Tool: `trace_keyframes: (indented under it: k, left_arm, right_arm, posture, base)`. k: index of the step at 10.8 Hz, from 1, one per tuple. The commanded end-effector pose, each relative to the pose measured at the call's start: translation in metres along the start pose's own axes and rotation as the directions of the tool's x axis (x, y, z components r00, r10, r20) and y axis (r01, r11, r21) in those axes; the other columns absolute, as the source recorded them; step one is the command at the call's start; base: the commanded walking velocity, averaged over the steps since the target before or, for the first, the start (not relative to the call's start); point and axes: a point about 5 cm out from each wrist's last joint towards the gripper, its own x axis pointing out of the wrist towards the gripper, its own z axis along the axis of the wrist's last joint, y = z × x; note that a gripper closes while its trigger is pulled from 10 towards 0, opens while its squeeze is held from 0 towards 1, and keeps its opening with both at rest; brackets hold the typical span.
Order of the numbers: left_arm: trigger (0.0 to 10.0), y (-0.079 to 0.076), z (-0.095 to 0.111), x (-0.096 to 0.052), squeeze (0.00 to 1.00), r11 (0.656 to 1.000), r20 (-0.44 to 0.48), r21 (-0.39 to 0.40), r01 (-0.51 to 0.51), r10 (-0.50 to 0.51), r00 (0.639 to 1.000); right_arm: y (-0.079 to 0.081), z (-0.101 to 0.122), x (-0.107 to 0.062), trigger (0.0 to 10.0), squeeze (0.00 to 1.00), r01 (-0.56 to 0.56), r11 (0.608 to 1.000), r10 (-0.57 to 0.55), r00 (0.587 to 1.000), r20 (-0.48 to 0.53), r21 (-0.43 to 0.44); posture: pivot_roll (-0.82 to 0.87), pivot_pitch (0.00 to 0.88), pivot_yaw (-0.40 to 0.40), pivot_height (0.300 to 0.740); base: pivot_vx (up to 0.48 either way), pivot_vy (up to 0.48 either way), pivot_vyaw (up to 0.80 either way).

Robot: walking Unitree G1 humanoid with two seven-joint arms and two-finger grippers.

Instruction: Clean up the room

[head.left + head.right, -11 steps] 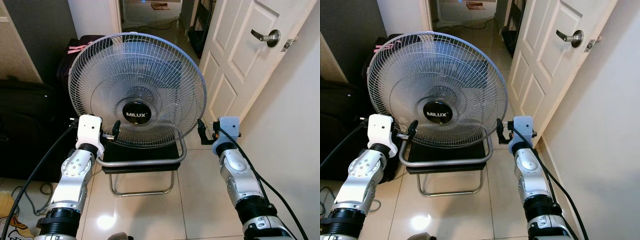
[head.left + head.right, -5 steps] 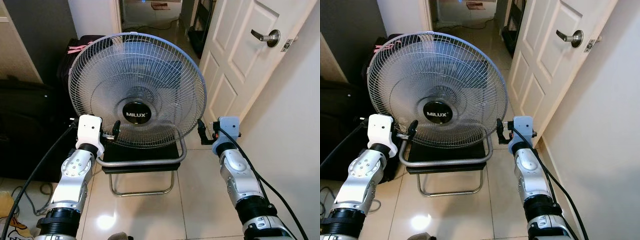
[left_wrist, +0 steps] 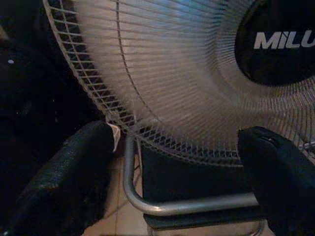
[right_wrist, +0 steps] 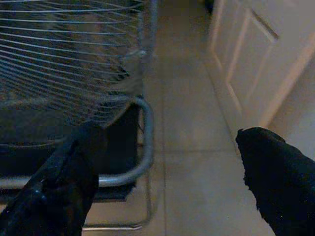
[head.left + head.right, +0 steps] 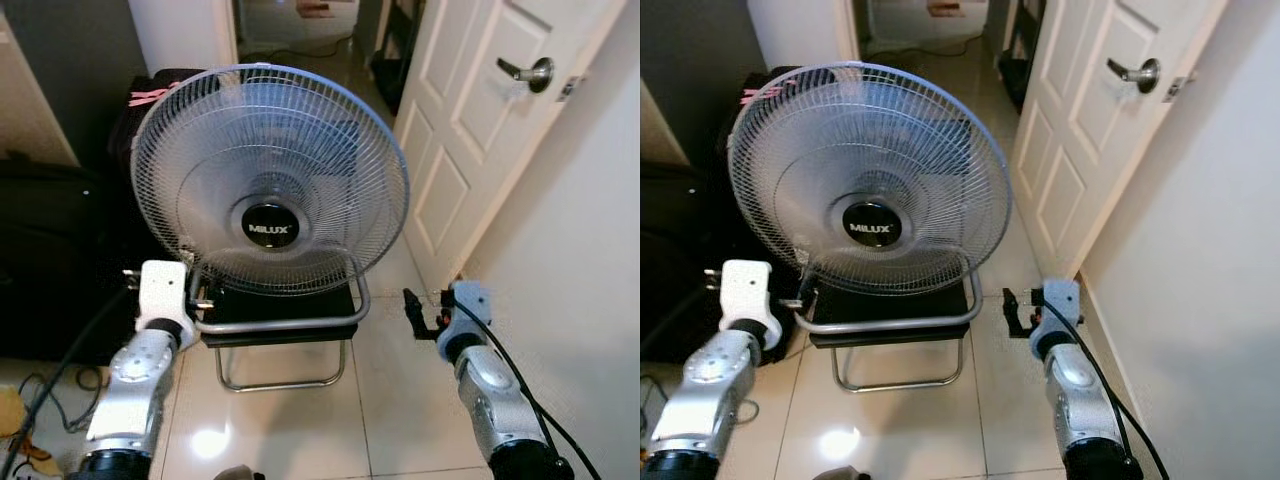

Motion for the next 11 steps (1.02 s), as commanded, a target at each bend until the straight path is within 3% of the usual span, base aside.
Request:
trace_keyframes:
  k: [1,2,4,6,7,8,9,10,11]
  left_arm:
    - [10.0,0.001,0.008,0.001,0.00,1.000,0.041,0.000,-0.024,0.024,0.999]
    - [10.0,0.005,0.007,0.005,1.00,0.995,-0.004,-0.041,-0.095,0.095,0.996]
    - [10.0,0.005,0.020,0.007,1.00,0.991,0.117,-0.070,-0.115,0.123,0.986]
    - [10.0,0.000,0.032,0.009,1.00,0.998,0.187,-0.007,-0.067,0.067,0.980]
    - [10.0,0.000,0.032,0.010,1.00,0.997,0.150,0.026,-0.072,0.068,0.986]
    - [10.0,-0.003,0.031,0.010,1.00,0.999,0.133,0.044,0.000,-0.006,0.991]
    - [10.0,-0.004,0.033,0.009,0.11,0.999,0.150,0.009,0.038,-0.039,0.988]
    - [10.0,-0.001,0.033,0.011,0.00,1.000,0.148,0.011,0.003,-0.004,0.989]
    - [10.0,-0.007,0.031,0.012,0.00,1.000,0.137,-0.017,0.024,-0.022,0.990]
  right_arm:
    - [0.003,0.006,0.000,10.0,1.00,-0.037,0.999,0.036,0.999,0.032,0.016]
    - [0.007,0.012,0.002,10.0,1.00,-0.062,0.996,0.065,0.996,0.057,-0.060]
    - [0.010,0.016,0.006,10.0,1.00,-0.064,0.993,0.071,0.995,0.067,-0.102]
    - [0.009,0.023,0.009,10.0,1.00,-0.038,0.993,0.049,0.995,0.090,-0.110]
    - [0.009,0.024,0.011,10.0,1.00,-0.023,0.997,0.031,0.995,0.098,-0.076]
    - [0.011,0.026,0.013,10.0,1.00,-0.022,0.996,0.031,0.994,0.106,-0.086]
    - [0.012,0.028,0.015,10.0,1.00,-0.019,0.996,0.029,0.993,0.116,-0.088]
    - [0.014,0.029,0.016,10.0,1.00,-0.029,0.996,0.038,0.993,0.113,-0.085]
    - [0.012,0.035,0.019,10.0,1.00,-0.008,0.997,0.017,0.992,0.125,-0.071]
  posture:
    - [-0.04,0.000,-0.032,0.740]
    - [-0.03,0.000,-0.029,0.740]
    - [-0.04,0.000,-0.025,0.740]
    - [-0.03,0.000,-0.016,0.740]
    - [-0.02,0.000,-0.015,0.740]
    - [-0.02,0.000,-0.011,0.740]
    - [-0.03,0.000,-0.007,0.740]
    - [-0.04,0.000,0.000,0.740]
    - [-0.04,0.000,0.002,0.740]
  base:
    - [0.000,0.000,0.00]
    - [0.000,0.000,0.00]
    - [0.000,0.000,0.63]
    - [0.000,0.000,0.80]
    - [0.000,0.000,0.80]
    - [0.000,0.000,0.80]
    - [0.000,0.000,0.80]
    - [0.000,0.000,0.80]
    - [0.000,0.000,0.73]
